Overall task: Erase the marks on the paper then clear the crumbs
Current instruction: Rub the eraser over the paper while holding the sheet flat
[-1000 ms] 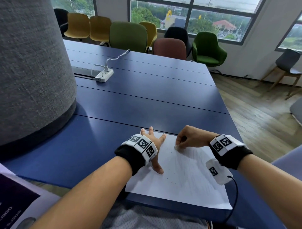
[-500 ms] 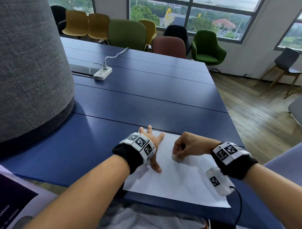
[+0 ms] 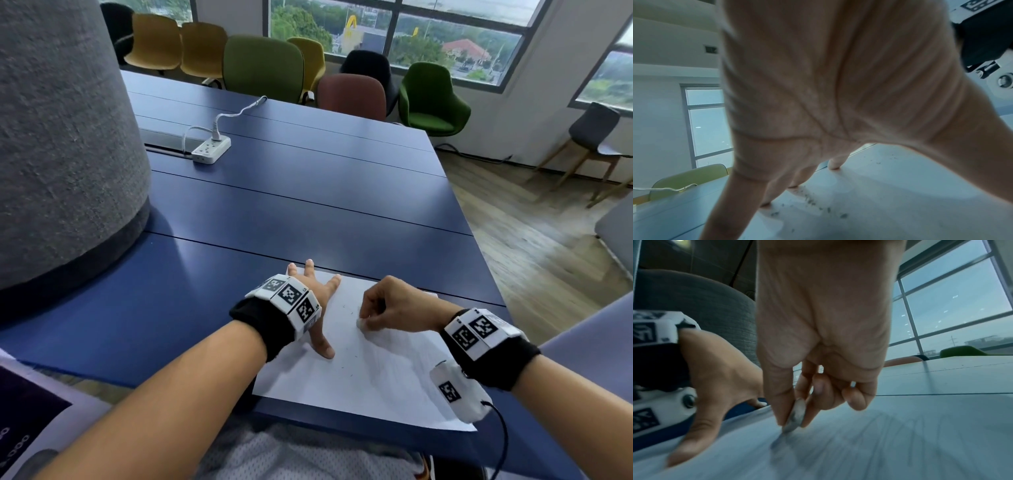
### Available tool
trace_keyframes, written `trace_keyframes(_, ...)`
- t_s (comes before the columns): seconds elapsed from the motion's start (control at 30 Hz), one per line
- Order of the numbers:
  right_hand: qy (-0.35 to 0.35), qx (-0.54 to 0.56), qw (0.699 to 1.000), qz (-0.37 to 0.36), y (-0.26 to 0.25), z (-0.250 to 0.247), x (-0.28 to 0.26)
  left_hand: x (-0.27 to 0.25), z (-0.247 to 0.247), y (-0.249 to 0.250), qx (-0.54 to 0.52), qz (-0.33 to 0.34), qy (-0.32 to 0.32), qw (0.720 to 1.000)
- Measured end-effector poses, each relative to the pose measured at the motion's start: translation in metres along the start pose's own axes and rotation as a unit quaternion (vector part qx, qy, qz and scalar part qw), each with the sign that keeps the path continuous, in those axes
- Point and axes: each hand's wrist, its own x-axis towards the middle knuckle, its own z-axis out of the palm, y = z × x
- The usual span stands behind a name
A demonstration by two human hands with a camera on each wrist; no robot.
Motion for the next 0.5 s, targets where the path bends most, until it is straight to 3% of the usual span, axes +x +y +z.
trace_keyframes(0.1, -0.082, -0.018, 0.996, -0.007, -0.0073, 0.0027, -0.0071, -0.0011, -0.0006, 0.0005, 0.005, 0.000, -0.002, 1.000)
trace_keyframes(0.23, -0.003, 0.004, 1.000, 0.001, -0.0025, 0.0026, -0.0013, -0.0007, -0.0001, -0.0001, 0.001, 0.003, 0.000, 1.000)
trace_keyframes(0.37, -0.086, -0.015, 0.996, -0.007, -0.0070, 0.0071, -0.0109, -0.0010, -0.0010, -0.0001, -0.001, -0.001, -0.005, 1.000)
trace_keyframes(0.5, -0.002, 0.000, 1.000, -0.006, -0.0042, 0.0053, -0.0060, -0.0007, -0.0012, 0.0007, -0.001, 0.001, 0.000, 1.000)
